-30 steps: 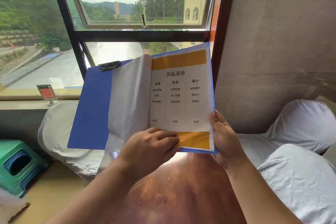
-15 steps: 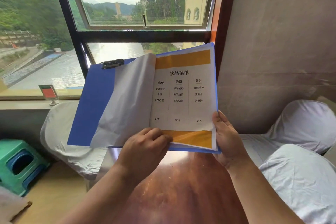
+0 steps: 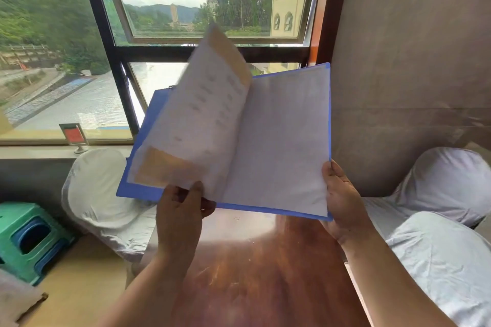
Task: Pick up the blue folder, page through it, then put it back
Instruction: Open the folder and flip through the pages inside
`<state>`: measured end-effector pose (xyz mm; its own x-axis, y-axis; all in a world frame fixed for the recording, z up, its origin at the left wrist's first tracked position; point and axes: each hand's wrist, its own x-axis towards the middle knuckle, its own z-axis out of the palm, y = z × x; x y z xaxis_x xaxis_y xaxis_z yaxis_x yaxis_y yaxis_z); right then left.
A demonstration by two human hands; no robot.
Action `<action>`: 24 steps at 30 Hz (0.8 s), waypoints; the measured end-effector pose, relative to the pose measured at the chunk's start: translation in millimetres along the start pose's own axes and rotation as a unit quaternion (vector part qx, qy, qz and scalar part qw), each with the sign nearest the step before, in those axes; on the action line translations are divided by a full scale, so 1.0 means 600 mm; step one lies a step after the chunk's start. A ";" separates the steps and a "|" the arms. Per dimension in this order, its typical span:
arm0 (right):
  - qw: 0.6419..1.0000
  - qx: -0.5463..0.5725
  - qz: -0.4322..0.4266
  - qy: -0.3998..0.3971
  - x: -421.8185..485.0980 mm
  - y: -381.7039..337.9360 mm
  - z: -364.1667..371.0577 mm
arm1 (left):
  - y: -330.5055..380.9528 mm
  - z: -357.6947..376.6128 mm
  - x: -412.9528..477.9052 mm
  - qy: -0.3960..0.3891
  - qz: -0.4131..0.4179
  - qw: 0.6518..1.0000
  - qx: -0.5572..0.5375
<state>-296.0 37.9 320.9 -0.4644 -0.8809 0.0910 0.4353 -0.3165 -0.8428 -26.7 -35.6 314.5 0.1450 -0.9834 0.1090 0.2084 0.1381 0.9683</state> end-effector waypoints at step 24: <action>1.000 0.002 -0.002 0.013 0.006 0.011 0.025 | 0.042 0.093 -0.086 -0.289 0.311 0.808 0.409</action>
<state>-283.5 27.4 323.5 -0.4858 -0.8704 0.0801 0.4371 -0.3213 -0.8401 -82.7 11.8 345.9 -0.5500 -0.6768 0.4893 -0.4739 0.7354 0.4844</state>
